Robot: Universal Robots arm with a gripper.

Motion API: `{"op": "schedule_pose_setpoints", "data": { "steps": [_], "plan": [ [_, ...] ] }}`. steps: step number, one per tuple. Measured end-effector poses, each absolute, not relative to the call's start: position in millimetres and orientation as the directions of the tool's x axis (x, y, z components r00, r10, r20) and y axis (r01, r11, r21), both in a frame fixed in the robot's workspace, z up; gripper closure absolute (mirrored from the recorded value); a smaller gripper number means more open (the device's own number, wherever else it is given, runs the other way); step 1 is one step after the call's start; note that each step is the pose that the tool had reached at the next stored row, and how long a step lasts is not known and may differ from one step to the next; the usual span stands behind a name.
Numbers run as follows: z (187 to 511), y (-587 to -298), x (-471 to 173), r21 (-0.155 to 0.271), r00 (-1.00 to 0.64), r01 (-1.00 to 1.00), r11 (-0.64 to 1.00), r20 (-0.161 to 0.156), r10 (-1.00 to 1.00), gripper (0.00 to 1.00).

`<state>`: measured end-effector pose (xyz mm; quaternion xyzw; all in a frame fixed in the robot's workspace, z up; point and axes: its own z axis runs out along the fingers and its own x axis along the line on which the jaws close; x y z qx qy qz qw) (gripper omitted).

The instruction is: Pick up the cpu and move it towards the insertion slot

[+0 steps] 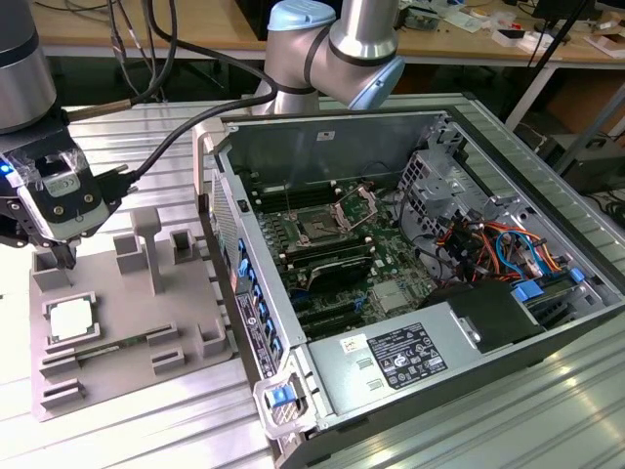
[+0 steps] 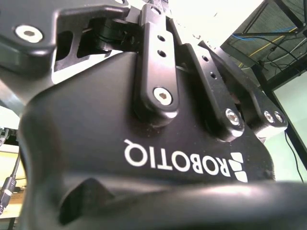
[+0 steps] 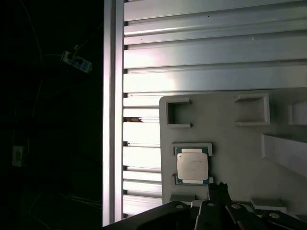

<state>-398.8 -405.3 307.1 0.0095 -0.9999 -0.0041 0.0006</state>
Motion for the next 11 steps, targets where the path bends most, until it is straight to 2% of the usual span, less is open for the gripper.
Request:
{"op": "schedule_pose_setpoints", "data": {
  "steps": [11],
  "plan": [
    [305.1, -405.3, -398.8, 0.008, -1.000, -0.019, 1.000, 0.001, -0.019, 0.89]
  ]
}}
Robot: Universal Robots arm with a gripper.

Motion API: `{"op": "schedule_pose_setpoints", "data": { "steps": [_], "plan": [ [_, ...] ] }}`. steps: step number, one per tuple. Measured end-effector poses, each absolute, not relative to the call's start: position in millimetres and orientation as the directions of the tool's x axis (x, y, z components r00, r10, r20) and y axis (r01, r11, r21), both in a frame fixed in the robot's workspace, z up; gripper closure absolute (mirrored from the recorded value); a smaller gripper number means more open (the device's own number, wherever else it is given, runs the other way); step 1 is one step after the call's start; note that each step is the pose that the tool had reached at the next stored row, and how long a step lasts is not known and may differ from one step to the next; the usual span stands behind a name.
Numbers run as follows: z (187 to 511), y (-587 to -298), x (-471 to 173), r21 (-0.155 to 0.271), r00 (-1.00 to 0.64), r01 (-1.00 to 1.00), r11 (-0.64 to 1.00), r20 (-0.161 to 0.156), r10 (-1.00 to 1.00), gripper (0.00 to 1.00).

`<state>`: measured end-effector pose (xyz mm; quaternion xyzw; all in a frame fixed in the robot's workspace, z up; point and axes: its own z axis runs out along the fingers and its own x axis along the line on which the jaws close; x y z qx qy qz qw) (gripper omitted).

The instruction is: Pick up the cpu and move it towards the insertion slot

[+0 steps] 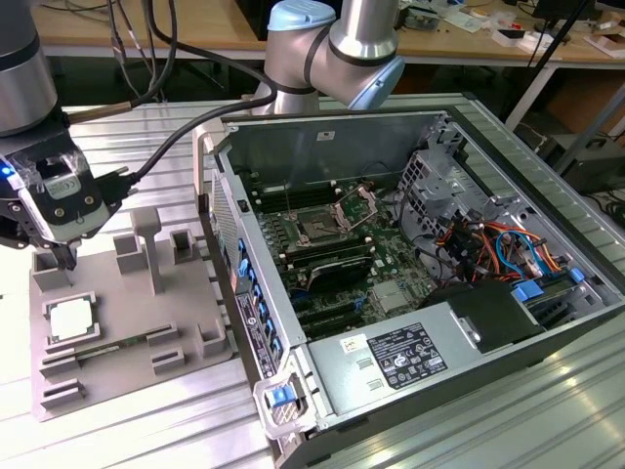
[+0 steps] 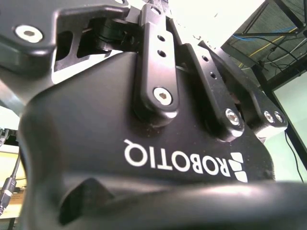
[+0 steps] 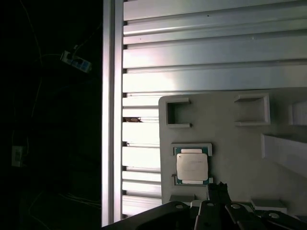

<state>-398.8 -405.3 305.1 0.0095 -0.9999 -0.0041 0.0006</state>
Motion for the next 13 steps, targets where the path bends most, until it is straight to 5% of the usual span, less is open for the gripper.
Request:
{"op": "schedule_pose_setpoints", "data": {
  "steps": [13],
  "plan": [
    [299.0, -405.3, -398.8, 0.008, -1.000, -0.019, 1.000, 0.001, -0.019, 0.89]
  ]
}}
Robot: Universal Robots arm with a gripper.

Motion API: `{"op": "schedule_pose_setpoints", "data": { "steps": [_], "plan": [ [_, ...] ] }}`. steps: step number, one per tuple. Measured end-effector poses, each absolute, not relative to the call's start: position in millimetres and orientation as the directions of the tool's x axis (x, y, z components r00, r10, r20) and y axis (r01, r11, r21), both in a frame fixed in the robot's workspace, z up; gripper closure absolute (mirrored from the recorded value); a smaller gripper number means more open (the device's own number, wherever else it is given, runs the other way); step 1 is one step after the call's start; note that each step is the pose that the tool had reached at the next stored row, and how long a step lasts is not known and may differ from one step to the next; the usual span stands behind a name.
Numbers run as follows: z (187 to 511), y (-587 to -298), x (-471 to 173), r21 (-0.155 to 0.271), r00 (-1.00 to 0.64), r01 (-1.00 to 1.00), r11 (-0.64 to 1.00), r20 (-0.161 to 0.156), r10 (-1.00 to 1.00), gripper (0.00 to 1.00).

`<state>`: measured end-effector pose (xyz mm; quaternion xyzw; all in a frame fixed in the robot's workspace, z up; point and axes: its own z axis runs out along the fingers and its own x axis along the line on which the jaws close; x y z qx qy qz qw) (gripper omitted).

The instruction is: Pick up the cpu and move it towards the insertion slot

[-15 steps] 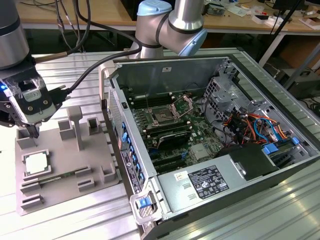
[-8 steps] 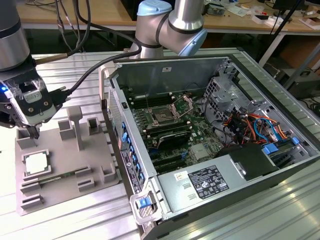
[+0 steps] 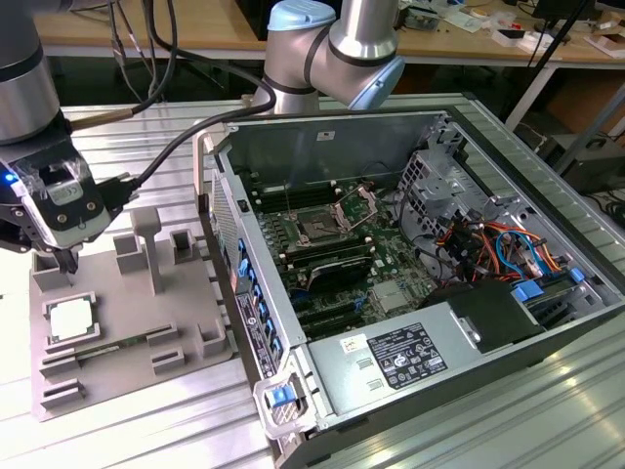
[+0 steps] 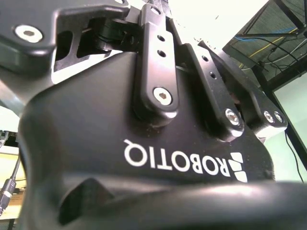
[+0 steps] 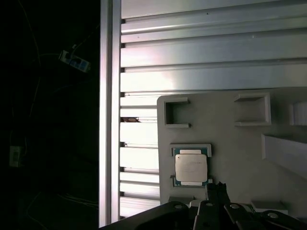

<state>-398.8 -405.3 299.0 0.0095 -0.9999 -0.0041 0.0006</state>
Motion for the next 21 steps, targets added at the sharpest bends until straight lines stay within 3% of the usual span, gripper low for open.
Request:
{"op": "schedule_pose_setpoints", "data": {
  "steps": [21],
  "plan": [
    [294.7, -405.3, -398.8, 0.008, -1.000, -0.019, 1.000, 0.001, -0.019, 0.89]
  ]
}}
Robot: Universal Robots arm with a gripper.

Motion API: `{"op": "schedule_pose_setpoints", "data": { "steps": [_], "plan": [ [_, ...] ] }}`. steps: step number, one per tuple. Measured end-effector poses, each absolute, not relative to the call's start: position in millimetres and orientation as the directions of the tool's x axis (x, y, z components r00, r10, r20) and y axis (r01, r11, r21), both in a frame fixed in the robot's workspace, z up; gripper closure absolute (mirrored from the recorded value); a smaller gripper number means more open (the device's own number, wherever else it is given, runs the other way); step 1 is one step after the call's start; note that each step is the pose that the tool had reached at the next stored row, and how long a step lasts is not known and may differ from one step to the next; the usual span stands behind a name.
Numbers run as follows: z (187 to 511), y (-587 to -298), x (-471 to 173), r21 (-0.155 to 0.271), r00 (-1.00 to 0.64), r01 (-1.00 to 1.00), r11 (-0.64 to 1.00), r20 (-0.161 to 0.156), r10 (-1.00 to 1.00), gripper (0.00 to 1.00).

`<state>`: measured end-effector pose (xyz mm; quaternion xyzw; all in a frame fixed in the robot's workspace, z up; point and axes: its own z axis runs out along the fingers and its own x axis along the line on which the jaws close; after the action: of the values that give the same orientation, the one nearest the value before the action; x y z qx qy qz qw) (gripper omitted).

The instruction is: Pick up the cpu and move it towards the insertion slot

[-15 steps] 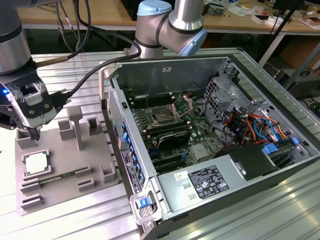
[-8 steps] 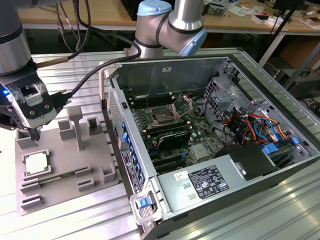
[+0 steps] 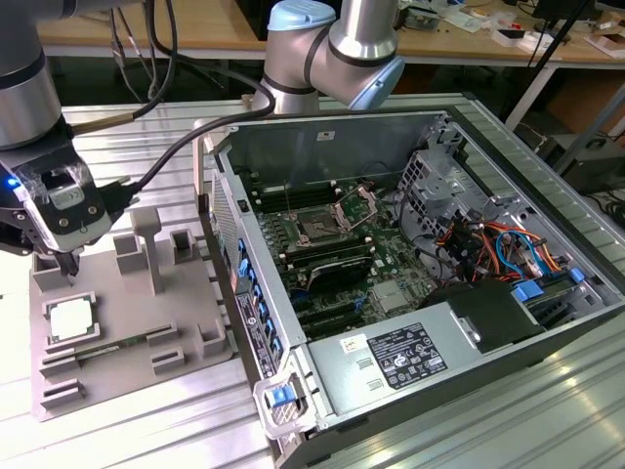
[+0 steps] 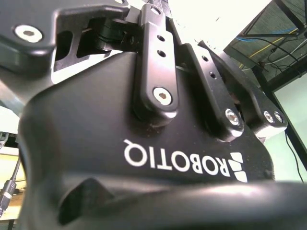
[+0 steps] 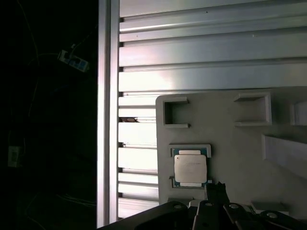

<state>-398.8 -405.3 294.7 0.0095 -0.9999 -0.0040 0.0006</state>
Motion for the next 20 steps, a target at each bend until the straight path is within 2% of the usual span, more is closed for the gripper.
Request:
{"op": "schedule_pose_setpoints", "data": {
  "steps": [20],
  "plan": [
    [290.0, -405.3, -398.8, 0.008, -1.000, -0.019, 1.000, 0.001, -0.019, 0.89]
  ]
}}
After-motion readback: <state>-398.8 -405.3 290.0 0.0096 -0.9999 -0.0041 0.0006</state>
